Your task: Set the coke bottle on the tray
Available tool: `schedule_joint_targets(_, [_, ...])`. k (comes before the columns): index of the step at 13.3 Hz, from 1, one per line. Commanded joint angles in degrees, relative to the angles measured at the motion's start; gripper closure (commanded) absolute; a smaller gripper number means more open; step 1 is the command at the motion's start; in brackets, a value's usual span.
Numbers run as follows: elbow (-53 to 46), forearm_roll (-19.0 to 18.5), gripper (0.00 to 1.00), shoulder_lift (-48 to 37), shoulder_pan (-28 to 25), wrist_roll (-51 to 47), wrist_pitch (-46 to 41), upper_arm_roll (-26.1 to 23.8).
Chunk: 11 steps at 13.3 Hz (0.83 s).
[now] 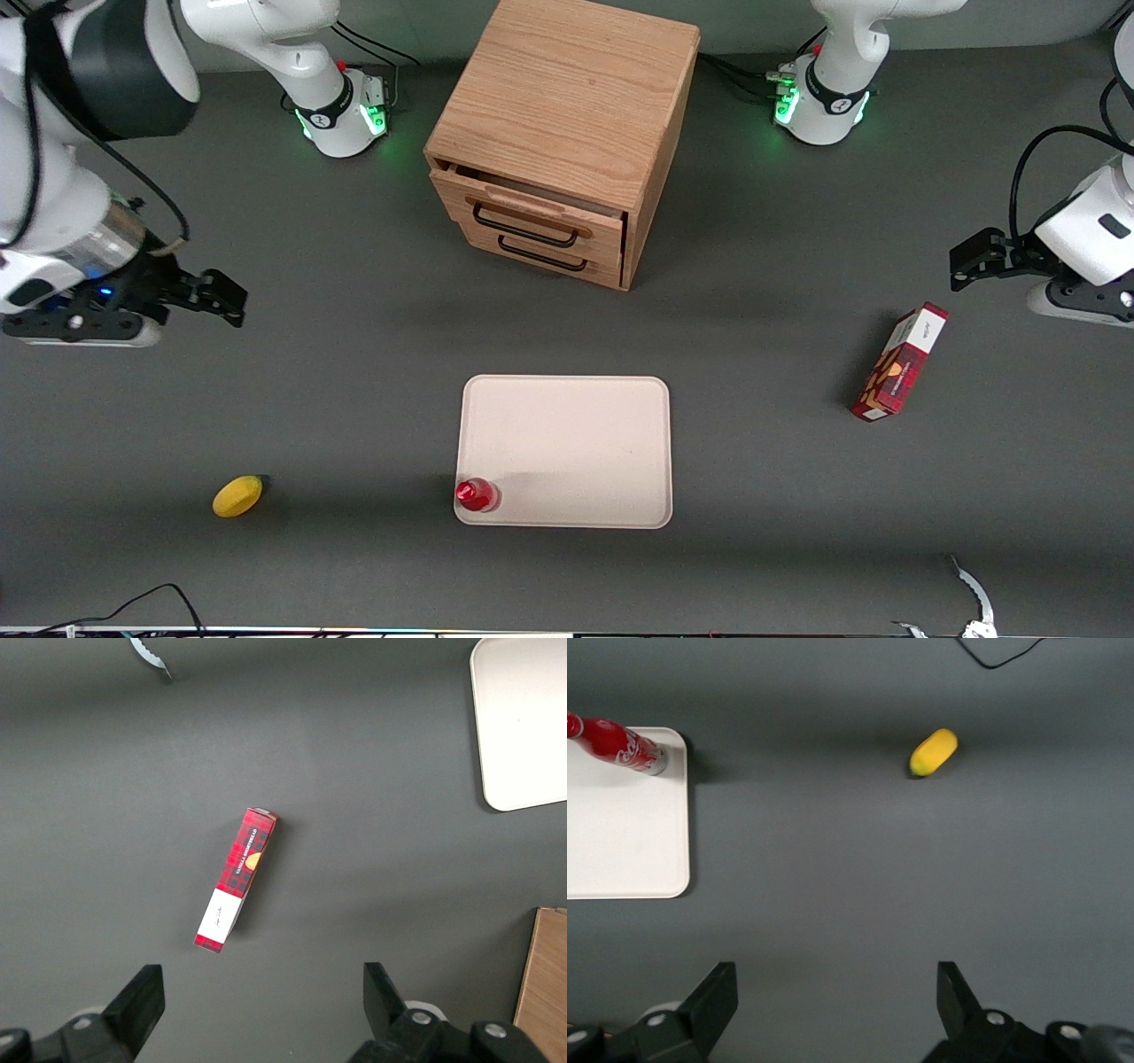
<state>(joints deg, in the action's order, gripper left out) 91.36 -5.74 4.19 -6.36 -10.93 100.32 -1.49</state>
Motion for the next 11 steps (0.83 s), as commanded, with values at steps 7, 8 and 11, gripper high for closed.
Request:
schedule_joint_targets(7, [-13.20,5.39,0.00,-1.56,6.71,11.81,-15.83,-0.71])
schedule_joint_targets(8, [-15.75,5.56,0.00,-1.38,6.80,11.72,-18.81,-0.62])
schedule_joint_targets(11, [-16.48,6.27,0.00,-1.64,4.79,9.61,-20.95,-0.27])
